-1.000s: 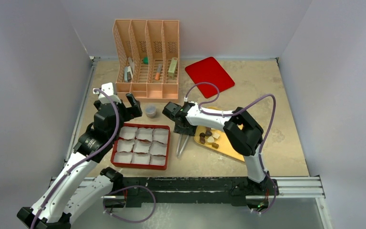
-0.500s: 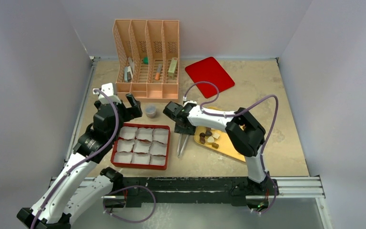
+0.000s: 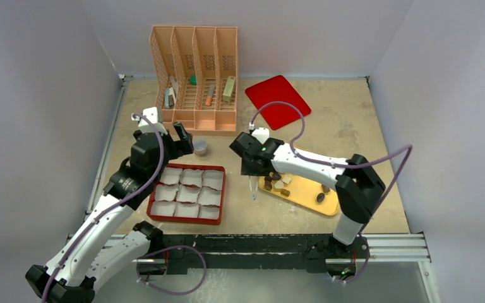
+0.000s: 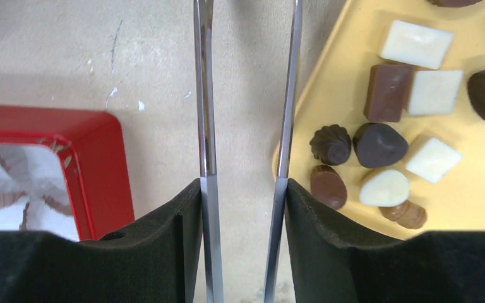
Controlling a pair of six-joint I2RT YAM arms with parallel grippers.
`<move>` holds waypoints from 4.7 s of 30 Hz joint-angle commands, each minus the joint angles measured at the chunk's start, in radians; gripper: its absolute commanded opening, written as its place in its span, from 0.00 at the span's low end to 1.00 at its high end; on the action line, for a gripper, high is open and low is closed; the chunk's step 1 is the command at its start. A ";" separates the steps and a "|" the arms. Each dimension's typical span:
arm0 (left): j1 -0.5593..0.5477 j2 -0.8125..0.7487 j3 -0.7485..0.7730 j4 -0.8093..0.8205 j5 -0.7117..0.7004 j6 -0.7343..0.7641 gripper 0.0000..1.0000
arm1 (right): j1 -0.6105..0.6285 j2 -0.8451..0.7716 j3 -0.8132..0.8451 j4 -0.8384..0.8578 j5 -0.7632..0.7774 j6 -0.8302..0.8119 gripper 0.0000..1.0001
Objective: Pack the chocolate
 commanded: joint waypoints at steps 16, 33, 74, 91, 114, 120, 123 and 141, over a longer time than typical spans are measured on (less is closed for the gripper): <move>-0.003 0.224 0.149 0.041 0.111 -0.260 0.83 | 0.001 -0.213 0.053 0.125 -0.134 -0.439 0.49; -0.003 0.161 0.149 0.035 0.071 -0.024 0.92 | -0.008 -0.357 0.052 -0.177 -0.053 -0.399 0.50; -0.003 0.018 0.037 0.026 0.008 0.085 0.95 | -0.181 -0.371 -0.072 -0.403 -0.150 -0.315 0.41; -0.003 0.022 0.037 0.029 0.015 0.080 0.95 | -0.188 -0.370 -0.101 -0.409 -0.144 -0.294 0.43; -0.003 0.022 0.033 0.031 0.015 0.075 0.94 | -0.229 -0.395 -0.152 -0.331 -0.224 -0.327 0.43; -0.003 0.024 0.033 0.033 0.017 0.075 0.95 | -0.230 -0.371 -0.171 -0.318 -0.217 -0.334 0.36; -0.003 0.022 0.035 0.030 0.013 0.075 0.94 | -0.228 -0.379 -0.157 -0.329 -0.206 -0.332 0.33; -0.003 -0.027 0.067 0.003 -0.074 0.057 0.94 | -0.228 -0.451 -0.043 -0.340 -0.129 -0.363 0.24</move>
